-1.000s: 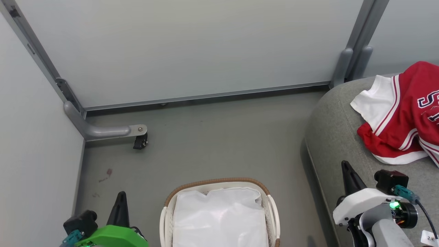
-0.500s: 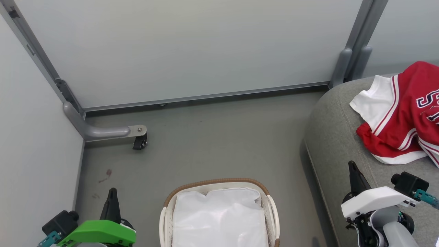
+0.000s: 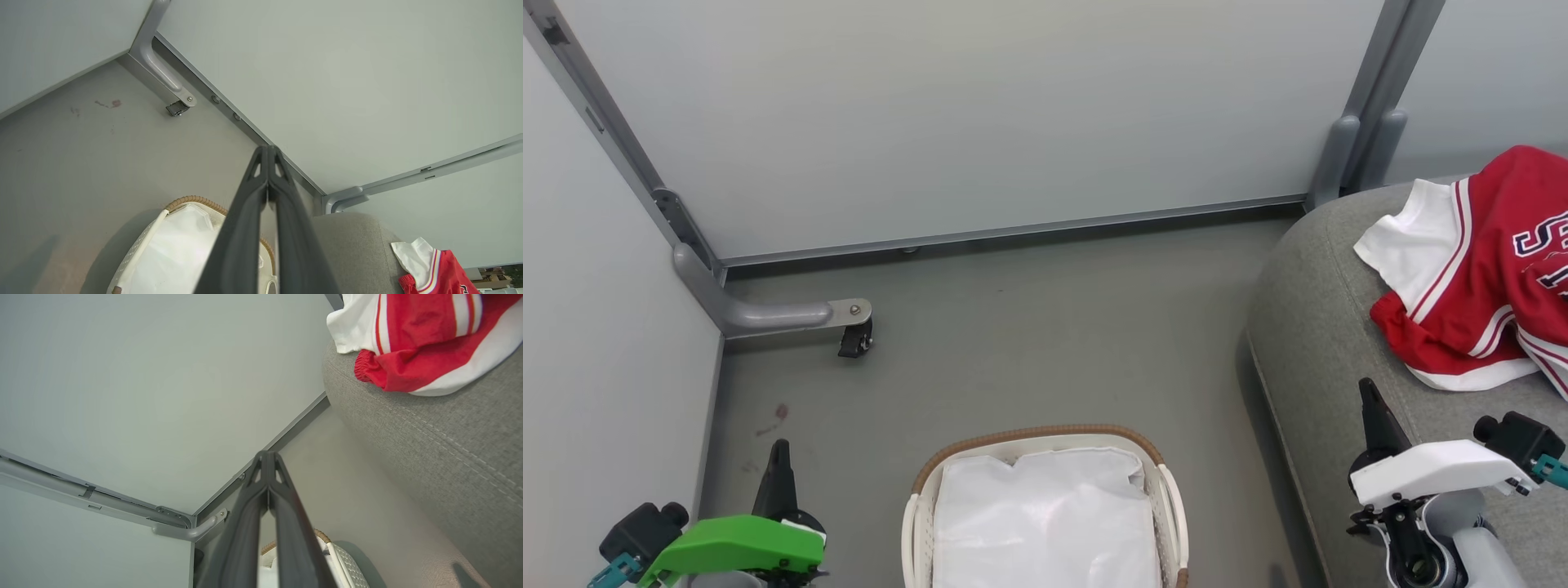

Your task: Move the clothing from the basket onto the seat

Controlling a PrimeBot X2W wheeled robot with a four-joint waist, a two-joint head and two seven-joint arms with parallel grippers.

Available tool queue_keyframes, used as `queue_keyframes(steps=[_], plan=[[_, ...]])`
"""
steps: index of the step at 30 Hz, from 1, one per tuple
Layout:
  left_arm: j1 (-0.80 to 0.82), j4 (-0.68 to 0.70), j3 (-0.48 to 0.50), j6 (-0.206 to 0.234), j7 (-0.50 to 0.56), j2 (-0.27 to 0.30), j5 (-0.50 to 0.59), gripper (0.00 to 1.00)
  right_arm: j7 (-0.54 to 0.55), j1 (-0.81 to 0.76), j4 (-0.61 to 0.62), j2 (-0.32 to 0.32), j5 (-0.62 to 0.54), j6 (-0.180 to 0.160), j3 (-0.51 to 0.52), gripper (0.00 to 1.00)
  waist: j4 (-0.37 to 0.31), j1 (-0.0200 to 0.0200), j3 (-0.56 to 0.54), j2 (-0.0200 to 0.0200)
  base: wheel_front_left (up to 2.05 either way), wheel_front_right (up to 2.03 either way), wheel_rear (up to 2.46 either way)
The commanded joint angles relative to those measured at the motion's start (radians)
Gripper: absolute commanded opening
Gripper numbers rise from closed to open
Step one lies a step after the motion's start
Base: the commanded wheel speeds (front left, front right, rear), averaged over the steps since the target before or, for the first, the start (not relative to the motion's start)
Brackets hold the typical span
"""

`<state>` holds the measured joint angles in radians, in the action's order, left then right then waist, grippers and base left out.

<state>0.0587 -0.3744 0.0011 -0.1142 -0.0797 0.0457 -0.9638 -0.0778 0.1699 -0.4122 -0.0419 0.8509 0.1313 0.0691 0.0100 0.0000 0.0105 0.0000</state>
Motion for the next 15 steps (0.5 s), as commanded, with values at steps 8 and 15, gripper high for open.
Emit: queue_keyframes(steps=[8,15], plan=[[0.035,0.032,0.022,-0.006,0.029,0.004,-0.103,0.00,0.029,-0.008,0.038,-0.008,0.121,0.000,0.010,0.00,-0.001,0.0000,-0.001,0.0000,0.00,0.00,0.00],[0.039,0.045,0.033,-0.008,0.051,0.004,-0.172,0.00,0.050,-0.015,0.055,-0.008,0.202,0.000,0.015,0.00,-0.002,0.0000,-0.001,0.0000,0.00,0.00,0.00]])
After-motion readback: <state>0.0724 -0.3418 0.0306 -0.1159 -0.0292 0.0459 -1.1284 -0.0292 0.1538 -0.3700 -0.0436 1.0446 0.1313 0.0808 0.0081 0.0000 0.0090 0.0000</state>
